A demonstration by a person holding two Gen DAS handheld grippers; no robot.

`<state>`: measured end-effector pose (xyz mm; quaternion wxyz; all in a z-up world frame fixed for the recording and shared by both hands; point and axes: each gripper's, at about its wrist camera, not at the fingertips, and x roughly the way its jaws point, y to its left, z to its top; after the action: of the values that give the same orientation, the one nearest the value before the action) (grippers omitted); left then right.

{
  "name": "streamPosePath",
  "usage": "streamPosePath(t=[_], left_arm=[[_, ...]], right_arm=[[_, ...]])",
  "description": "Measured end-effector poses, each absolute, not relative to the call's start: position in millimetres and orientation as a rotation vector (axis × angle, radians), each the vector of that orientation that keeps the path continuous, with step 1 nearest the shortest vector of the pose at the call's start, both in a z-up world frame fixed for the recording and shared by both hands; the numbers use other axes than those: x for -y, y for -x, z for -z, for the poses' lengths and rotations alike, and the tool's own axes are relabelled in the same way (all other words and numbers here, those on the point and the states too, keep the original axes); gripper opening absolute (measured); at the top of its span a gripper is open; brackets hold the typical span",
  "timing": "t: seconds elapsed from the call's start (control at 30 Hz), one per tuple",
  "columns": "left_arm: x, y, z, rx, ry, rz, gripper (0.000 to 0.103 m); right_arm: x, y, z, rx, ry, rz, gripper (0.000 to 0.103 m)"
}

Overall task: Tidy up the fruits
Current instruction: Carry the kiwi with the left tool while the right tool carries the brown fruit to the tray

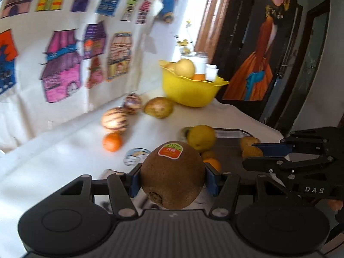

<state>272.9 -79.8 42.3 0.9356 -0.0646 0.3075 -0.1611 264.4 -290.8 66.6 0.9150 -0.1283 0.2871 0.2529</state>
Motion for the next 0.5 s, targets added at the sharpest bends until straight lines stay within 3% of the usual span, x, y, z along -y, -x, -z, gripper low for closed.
streamPosePath(t=[0.5], left_arm=[[160.8,-259.6,-15.4,-0.689,0.097,0.35,0.062]], right_arm=[[367.7,-244.9,-28.4,-0.585,0.205,-0.323,0.028]])
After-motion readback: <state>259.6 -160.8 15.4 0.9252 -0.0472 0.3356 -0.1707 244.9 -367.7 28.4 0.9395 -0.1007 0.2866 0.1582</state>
